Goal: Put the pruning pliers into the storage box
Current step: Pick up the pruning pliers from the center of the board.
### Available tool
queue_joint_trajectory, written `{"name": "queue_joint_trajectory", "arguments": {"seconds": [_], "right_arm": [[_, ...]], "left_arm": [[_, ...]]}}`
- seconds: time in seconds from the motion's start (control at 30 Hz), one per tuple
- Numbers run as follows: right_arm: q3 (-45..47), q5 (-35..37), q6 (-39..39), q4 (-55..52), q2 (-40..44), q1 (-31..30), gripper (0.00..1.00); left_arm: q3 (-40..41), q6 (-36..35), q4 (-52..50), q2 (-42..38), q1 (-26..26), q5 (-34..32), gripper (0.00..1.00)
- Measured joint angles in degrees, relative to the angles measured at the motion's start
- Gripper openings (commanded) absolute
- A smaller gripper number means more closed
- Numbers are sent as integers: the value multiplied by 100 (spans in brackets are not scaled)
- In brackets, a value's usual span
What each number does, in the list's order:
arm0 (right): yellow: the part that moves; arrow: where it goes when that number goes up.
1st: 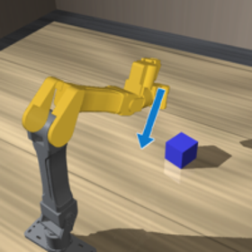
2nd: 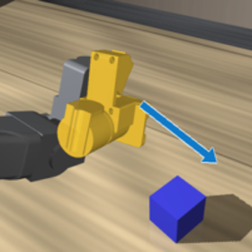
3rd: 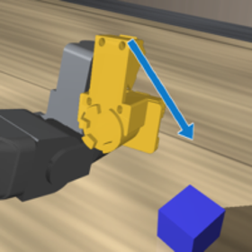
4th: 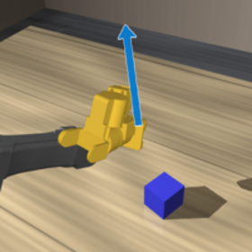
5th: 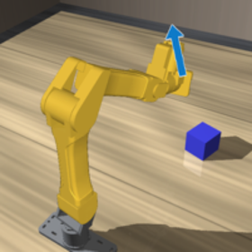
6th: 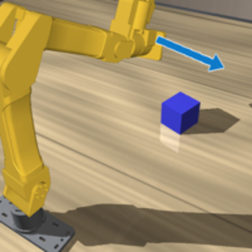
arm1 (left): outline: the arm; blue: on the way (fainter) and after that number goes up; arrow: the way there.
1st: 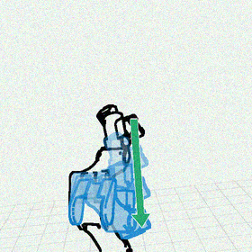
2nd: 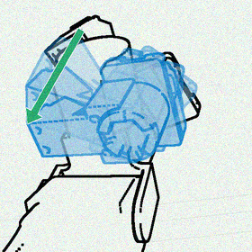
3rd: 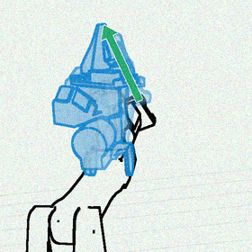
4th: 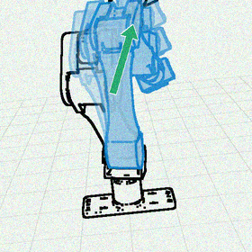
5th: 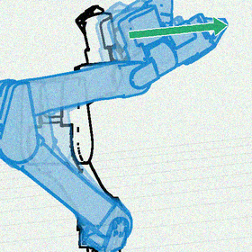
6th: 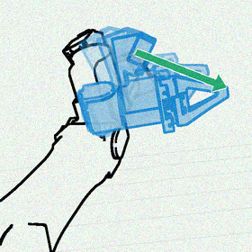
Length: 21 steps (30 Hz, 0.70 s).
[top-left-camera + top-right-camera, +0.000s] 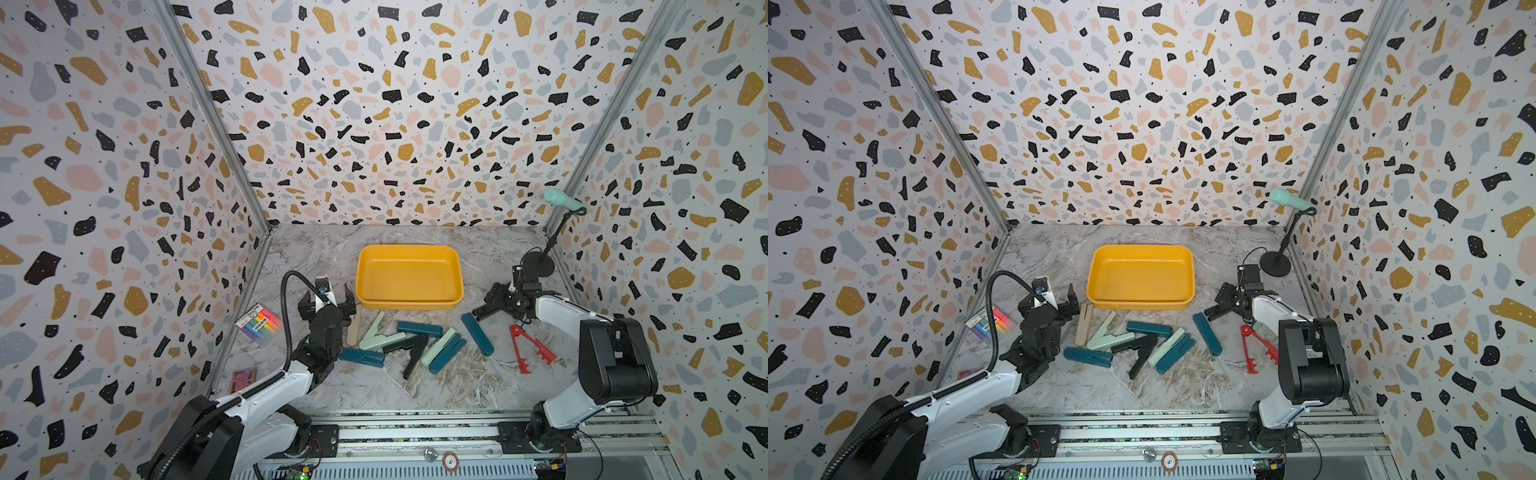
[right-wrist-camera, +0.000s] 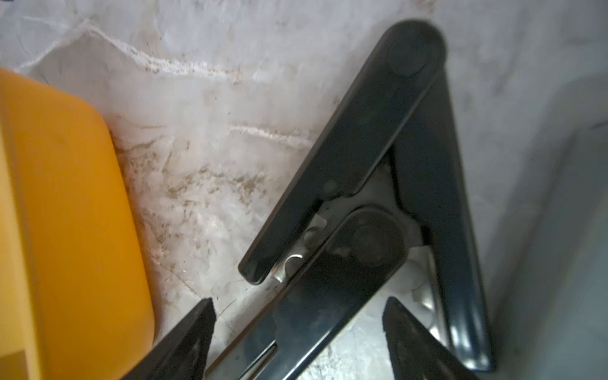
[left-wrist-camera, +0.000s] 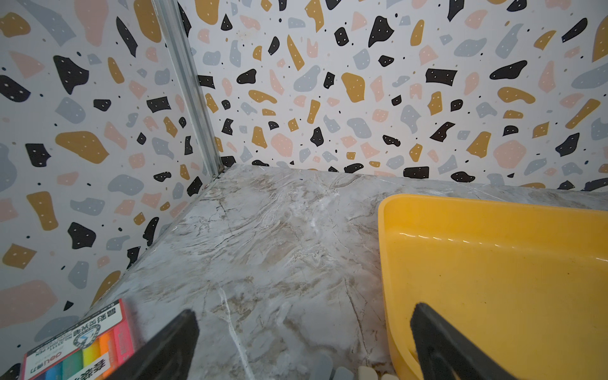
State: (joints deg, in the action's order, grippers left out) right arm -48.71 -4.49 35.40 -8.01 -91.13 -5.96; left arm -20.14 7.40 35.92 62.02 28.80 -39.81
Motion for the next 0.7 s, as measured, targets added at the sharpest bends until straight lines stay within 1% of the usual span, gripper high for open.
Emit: {"name": "queue_joint_trajectory", "arguments": {"seconds": [0.2,0.3,0.33,0.47,0.63,0.7], "right_arm": [[-17,20,173,-181,-125,-181,78],[-111,68,192,-205,-326,-199,75],[-166,98,190,-205,-376,-201,73],[-354,205,162,-225,-581,-205,58],[-317,201,190,-190,-605,-205,41],[-267,166,229,-111,-590,-203,32]], "left_arm": [[59,-92,11,-186,0,-59,99],[107,-122,13,-214,0,-92,100],[118,-133,9,-214,0,-105,99],[146,-168,11,-216,0,-127,100],[146,-208,13,-223,0,-140,99],[146,-229,13,-223,0,-151,99]]}}
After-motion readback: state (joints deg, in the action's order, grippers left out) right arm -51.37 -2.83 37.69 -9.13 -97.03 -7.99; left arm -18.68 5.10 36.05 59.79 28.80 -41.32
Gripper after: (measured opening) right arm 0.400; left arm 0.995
